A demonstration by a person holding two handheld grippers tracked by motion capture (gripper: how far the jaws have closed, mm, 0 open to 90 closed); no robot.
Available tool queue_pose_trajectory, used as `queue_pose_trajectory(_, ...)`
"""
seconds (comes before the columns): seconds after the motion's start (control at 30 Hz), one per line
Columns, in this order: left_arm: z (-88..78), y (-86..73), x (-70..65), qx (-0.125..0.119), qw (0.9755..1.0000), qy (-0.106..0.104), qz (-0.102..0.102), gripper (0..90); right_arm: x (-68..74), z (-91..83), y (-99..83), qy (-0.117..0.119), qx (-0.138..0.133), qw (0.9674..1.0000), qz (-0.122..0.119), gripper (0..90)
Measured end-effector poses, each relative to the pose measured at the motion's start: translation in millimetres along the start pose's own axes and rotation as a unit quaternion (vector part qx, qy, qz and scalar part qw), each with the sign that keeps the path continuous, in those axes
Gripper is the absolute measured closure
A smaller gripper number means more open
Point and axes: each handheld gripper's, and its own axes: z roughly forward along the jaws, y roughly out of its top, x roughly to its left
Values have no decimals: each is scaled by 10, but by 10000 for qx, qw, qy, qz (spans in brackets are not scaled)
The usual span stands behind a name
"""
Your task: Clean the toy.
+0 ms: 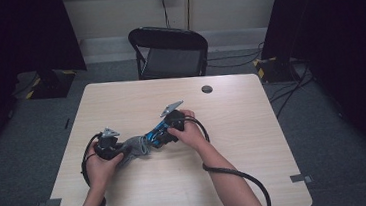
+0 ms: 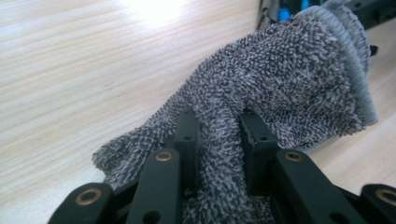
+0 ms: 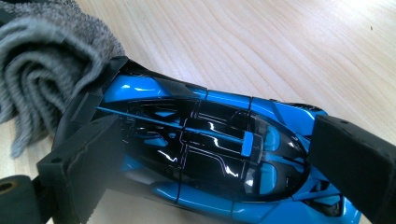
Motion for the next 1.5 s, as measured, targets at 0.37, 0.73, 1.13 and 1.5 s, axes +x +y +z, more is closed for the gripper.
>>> queue_pose_trajectory(0.37,-3,20,59,-8,9999,74,-136,715,7,-4,10,-35,59,10000,35,31)
queue_pose_trajectory(0.73,-141,-37,169,-145,9972,332,-648,715,41,-13,8,-163,85,9998,100,32)
queue_pose_trajectory(1.13,-47,-5,70,28,9973,359,-644,698,78,-23,18,-294,163,9991,241,34)
queue_pose_trajectory(1.5,18,82,-149,382,9986,285,237,695,90,-26,12,-350,157,9989,268,34)
